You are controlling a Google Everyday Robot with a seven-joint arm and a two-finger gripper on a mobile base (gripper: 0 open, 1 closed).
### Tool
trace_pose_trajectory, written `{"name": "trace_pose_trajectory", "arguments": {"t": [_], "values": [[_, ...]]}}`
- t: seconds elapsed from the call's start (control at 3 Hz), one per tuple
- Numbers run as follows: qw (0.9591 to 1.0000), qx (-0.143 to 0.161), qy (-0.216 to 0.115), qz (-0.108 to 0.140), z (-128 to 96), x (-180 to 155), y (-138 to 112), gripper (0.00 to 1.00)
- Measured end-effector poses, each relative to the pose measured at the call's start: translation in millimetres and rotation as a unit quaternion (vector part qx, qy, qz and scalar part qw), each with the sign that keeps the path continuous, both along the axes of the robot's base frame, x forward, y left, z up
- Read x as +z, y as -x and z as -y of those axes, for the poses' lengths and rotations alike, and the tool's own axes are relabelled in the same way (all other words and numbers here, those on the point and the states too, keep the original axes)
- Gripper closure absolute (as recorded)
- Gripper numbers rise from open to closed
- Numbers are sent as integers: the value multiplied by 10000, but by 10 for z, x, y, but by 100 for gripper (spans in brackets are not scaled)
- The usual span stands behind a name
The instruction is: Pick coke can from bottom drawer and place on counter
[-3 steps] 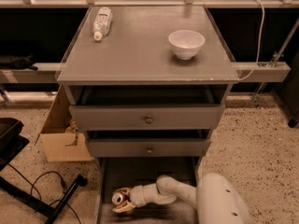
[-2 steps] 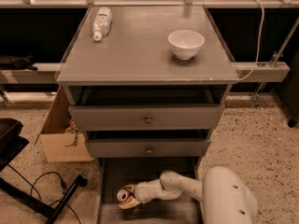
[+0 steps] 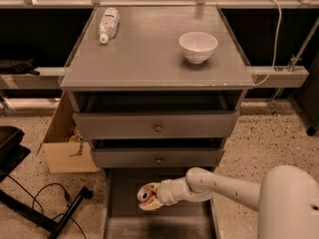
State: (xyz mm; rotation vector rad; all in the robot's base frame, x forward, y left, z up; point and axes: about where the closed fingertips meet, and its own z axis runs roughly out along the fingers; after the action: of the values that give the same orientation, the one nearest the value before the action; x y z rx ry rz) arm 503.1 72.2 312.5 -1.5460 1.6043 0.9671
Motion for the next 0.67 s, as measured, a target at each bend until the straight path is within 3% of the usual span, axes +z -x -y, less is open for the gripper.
{"name": "trace_pose_trajectory", "arguments": {"t": [0.33, 0.67], "values": [[9995, 290, -20, -78, 106, 819, 380, 100], [9969, 752, -208, 98, 119, 2247, 352, 100]]}}
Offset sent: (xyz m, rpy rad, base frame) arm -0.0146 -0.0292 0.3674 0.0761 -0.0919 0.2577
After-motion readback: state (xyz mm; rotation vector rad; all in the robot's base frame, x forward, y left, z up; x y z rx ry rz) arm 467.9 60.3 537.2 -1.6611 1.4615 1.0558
